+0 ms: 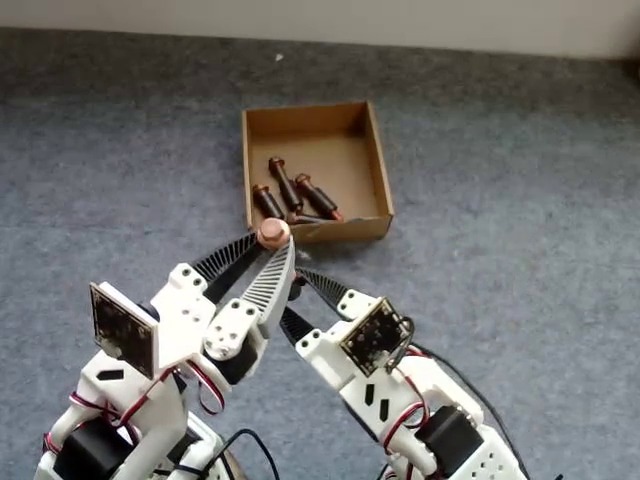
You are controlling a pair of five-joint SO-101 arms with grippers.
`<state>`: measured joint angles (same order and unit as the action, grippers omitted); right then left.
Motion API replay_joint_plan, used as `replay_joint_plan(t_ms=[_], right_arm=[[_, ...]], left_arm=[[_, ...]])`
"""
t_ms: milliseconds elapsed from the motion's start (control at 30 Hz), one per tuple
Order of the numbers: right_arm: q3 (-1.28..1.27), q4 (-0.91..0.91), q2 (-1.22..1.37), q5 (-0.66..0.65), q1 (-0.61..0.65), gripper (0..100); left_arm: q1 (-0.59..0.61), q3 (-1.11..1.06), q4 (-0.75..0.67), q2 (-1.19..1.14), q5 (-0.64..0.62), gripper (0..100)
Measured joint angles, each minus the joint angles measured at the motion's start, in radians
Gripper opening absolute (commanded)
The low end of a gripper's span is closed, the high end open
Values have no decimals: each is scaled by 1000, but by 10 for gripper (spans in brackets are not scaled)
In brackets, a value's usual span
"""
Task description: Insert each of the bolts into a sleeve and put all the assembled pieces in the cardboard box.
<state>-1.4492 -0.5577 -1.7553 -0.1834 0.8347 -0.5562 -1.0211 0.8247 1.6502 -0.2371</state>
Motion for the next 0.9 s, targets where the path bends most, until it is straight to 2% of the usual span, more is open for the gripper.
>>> replay_joint_plan(t_ms=[367, 900], right_arm=[[0, 0, 0, 0, 0, 6], [0, -2, 0, -2, 2, 6]], left_arm=[[58, -5, 0, 0, 2, 6], [60, -5, 31, 2, 2, 6]])
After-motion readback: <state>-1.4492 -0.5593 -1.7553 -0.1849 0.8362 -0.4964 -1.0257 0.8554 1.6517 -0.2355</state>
